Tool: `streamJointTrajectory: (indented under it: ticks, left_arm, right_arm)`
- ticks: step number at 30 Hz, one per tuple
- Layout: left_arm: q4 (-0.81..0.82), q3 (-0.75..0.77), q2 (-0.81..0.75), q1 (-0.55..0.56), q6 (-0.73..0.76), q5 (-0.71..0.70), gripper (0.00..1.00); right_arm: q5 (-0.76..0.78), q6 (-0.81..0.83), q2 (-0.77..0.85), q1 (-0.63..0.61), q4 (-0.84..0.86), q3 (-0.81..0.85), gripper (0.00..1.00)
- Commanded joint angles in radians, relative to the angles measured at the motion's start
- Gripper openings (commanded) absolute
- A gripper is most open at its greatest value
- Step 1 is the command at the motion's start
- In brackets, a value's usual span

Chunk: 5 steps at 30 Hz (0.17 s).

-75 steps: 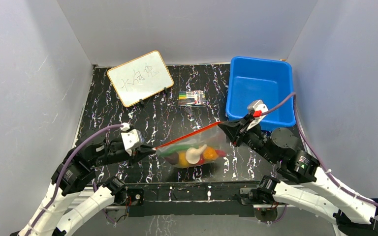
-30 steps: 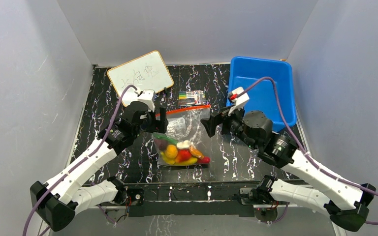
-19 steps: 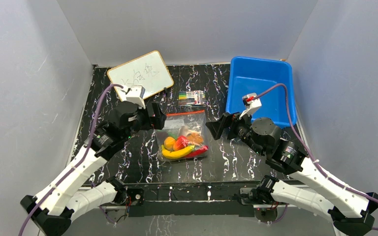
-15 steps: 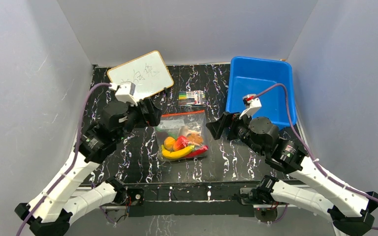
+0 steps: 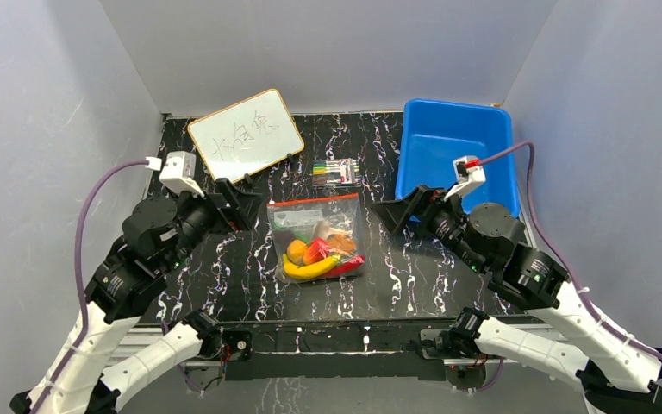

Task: Place the food in the zip-top bag and seal the zipper
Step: Reset both arms

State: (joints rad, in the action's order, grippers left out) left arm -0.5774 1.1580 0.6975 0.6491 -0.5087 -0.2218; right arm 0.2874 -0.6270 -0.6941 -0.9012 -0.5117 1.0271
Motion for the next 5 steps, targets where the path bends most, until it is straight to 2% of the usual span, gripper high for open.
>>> streamJointTrajectory:
  ticks: [1,5]
  left_arm:
    - [0.021,-0.007,-0.006,-0.004,0.019,0.025,0.98]
    - [0.033,-0.04,-0.011,-0.005,0.025,0.044,0.98]
  right_arm:
    - [-0.013,-0.024,0.009,0.001,0.056,-0.009,0.98]
    - [-0.002,-0.044,0.033,0.001,0.092,-0.061,0.98]
